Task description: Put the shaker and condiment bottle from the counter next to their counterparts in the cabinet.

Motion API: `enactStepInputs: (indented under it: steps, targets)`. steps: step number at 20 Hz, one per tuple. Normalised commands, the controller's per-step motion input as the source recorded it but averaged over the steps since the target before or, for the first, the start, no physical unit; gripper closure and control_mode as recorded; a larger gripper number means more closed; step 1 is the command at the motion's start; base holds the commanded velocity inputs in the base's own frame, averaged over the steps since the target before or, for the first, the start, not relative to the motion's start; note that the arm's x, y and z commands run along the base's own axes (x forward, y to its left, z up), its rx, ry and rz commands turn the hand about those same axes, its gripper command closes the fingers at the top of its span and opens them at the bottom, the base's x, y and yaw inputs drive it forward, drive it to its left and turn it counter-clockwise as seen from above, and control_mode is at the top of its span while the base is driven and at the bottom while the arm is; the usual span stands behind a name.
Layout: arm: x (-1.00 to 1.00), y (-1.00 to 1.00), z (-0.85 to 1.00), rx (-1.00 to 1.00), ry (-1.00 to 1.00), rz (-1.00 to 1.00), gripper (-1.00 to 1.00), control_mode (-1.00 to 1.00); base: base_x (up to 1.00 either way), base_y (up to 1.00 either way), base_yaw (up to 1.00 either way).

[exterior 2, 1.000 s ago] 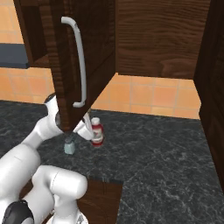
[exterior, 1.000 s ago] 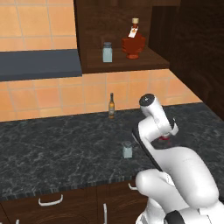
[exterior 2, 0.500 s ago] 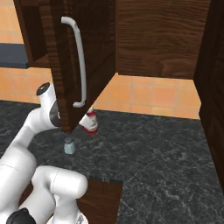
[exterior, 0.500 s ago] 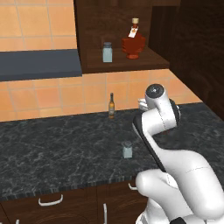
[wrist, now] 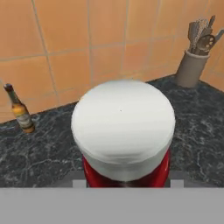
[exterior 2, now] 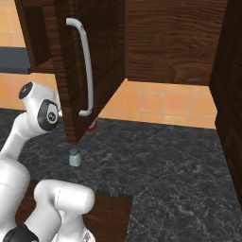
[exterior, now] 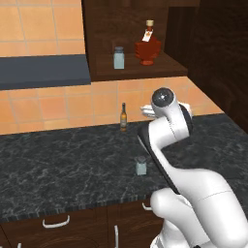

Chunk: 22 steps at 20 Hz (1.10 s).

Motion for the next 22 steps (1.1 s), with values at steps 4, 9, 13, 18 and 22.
enactStepInputs:
  steps: [4,9,13,18,22]
  targets:
    - [0.00,0.13,0.76,-0.02,0.00,0.24,1.00,-1.00,0.00,0.00,0.00]
    - [-0.12,0.07,0.76,0.00,0.00,0.27,1.00,-1.00,0.00,0.00,0.00]
    - [-0.11,0.13,0.59,-0.04,-0.03,0.23,1.00,-1.00,0.00,0.00,0.00]
    - [-0.12,0.14,0.55,-0.13,-0.14,0.16,1.00,-1.00,0.00,0.00,0.00]
    - [-0.18,0.01,0.14,-0.01,-0.32,0.05,1.00,-1.00,0.00,0.00,0.00]
